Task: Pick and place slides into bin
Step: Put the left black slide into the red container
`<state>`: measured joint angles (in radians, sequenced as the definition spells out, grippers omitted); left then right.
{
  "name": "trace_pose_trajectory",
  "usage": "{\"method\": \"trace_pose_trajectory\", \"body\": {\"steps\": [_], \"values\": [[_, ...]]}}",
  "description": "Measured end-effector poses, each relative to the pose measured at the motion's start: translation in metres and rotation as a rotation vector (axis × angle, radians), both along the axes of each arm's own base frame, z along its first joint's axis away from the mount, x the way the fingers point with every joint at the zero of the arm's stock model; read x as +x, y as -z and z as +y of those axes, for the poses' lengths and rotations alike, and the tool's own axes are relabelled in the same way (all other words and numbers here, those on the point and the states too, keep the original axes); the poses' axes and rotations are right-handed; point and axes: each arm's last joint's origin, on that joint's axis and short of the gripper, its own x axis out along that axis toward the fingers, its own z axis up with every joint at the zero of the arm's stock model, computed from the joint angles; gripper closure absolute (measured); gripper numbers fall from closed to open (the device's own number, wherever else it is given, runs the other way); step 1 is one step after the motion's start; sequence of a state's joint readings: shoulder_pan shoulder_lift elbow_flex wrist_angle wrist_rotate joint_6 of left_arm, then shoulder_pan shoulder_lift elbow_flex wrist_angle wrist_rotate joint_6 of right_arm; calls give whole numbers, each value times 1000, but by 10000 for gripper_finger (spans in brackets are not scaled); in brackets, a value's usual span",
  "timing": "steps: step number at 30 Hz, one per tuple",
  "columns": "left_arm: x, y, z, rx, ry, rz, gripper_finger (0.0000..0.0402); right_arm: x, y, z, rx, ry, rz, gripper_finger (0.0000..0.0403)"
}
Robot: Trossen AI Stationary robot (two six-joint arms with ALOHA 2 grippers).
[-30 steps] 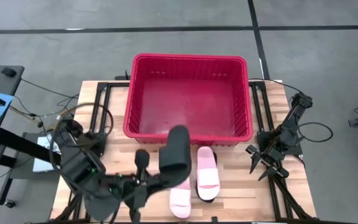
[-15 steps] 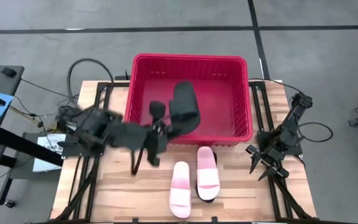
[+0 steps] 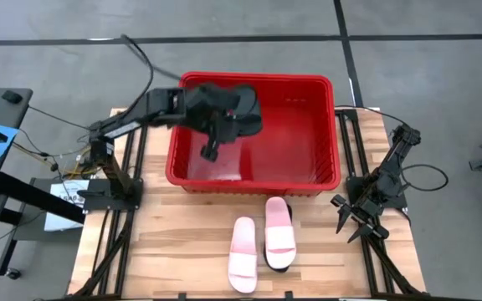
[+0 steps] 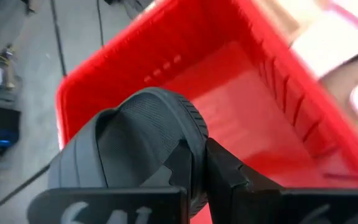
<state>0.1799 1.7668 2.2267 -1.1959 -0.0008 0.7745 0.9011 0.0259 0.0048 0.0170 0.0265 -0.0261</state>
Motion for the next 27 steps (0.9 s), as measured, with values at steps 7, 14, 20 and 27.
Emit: {"method": "trace_pose_trajectory", "body": {"steps": [7,14,20,27], "values": [[0,43,48,-160,46,96,395,0,0,0,-1,0,0,219],[-6,94,63,-127,47,0,395,0,0,0,0,0,0,219],[-21,118,65,-77,16,-187,395,0,0,0,0,0,0,219],[-30,165,66,-14,59,-110,395,0,0,0,0,0,0,219]]}}
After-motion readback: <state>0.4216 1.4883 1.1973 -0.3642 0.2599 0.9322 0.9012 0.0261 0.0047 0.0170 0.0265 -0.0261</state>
